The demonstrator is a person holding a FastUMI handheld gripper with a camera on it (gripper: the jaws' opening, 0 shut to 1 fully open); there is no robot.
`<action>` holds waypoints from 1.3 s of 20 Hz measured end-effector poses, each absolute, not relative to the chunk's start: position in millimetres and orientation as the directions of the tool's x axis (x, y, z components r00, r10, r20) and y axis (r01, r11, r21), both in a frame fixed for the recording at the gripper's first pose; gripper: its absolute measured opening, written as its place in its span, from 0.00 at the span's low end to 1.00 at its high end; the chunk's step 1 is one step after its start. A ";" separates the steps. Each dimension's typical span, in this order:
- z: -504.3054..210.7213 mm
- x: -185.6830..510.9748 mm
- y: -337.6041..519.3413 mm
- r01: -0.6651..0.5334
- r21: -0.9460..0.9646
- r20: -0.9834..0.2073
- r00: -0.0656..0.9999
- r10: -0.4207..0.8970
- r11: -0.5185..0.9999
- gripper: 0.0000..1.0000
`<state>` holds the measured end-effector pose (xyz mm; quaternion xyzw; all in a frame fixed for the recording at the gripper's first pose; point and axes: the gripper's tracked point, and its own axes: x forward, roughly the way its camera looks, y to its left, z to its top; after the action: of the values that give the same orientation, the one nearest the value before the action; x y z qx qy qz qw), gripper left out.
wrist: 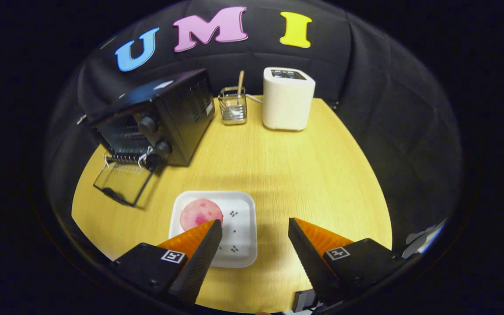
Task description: Open the toaster oven, put the food inside, and close the toaster oven door.
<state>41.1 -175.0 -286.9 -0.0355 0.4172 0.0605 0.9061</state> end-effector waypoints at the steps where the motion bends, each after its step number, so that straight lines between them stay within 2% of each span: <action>1: -295.0 39.7 -176.2 -0.165 -0.014 -0.776 0.624 0.093 0.986 1.00; 4: -310.3 36.2 -176.3 -0.208 -0.004 -0.801 0.586 0.121 0.978 1.00; 11: -334.6 42.4 -175.8 -0.195 0.027 -0.840 0.528 0.128 0.980 1.00; 14: -340.6 41.7 -179.1 -0.197 0.014 -0.853 0.509 0.114 0.980 0.95; 16: -342.2 38.0 -176.4 -0.214 0.016 -0.859 0.496 0.123 0.977 0.86; 17: -344.6 39.3 -174.3 -0.215 0.019 -0.861 0.494 0.125 0.976 0.67; 20: -345.8 38.7 -167.7 -0.217 0.048 -0.868 0.474 0.148 0.975 0.47; 23: -345.3 37.9 -165.8 -0.220 0.064 -0.874 0.458 0.161 0.973 0.34; 24: -344.6 38.2 -165.9 -0.221 0.070 -0.876 0.454 0.166 0.973 0.34; 26: -346.8 38.8 -165.7 -0.205 0.092 -0.880 0.441 0.176 0.974 0.24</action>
<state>38.8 -165.7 -346.8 -0.0140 0.5168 0.1121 0.8486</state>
